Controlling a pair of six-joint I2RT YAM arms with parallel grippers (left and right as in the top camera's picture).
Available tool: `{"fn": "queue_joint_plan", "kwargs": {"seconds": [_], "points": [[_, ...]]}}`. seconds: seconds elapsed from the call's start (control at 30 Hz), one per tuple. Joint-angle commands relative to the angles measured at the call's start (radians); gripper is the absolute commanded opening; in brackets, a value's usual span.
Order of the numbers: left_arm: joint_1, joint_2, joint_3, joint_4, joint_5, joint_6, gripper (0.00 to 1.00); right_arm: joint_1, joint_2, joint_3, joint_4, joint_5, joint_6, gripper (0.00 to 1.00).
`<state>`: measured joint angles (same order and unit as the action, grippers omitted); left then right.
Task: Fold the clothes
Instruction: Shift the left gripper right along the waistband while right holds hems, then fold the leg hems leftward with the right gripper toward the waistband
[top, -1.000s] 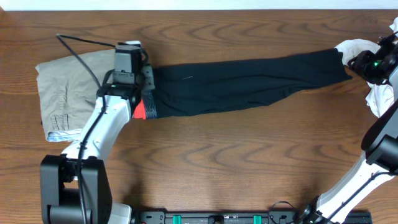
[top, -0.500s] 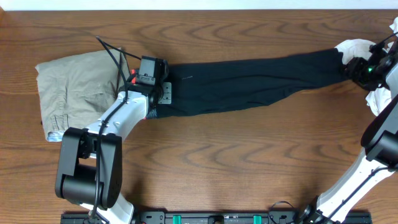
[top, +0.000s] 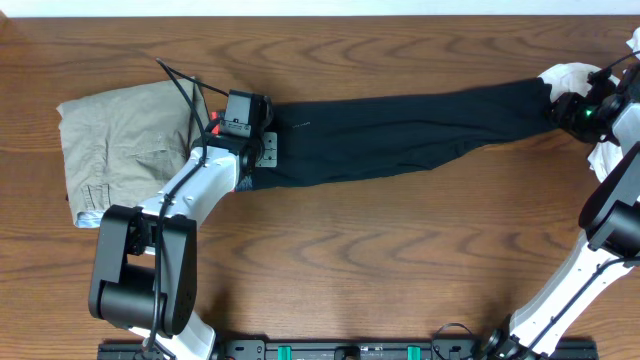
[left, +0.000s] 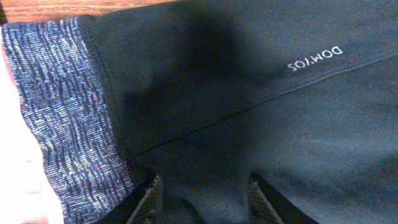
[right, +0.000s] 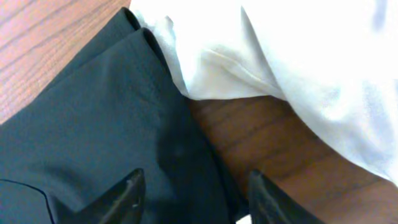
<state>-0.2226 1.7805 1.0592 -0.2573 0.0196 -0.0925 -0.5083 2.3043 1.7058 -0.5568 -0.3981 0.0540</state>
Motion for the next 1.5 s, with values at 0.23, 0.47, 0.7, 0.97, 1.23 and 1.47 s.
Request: {"fn": "queue_joint_plan", "kwargs": {"seconds": [0.23,0.47,0.7,0.97,1.23,1.47], "points": [[0.000,0.010,0.007,0.000,-0.001,0.002,0.45,0.025,0.059,-0.006,-0.061,-0.014,0.000,0.12],[0.000,0.010,0.007,0.000,-0.001,0.002,0.45,0.004,0.042,-0.006,-0.080,-0.012,0.000,0.01],[0.000,0.007,0.007,0.000,0.000,0.002,0.45,-0.070,-0.101,-0.006,-0.240,0.141,-0.011,0.01],[0.000,-0.036,0.007,0.003,0.120,0.002,0.46,-0.179,-0.261,-0.006,-0.370,0.222,-0.010,0.01],[0.000,-0.063,0.007,0.002,0.172,0.002,0.46,-0.263,-0.304,-0.006,-0.386,0.154,-0.043,0.01],[0.000,-0.063,0.007,-0.023,0.175,0.002,0.46,-0.171,-0.304,-0.006,-0.452,0.098,-0.123,0.01]]}}
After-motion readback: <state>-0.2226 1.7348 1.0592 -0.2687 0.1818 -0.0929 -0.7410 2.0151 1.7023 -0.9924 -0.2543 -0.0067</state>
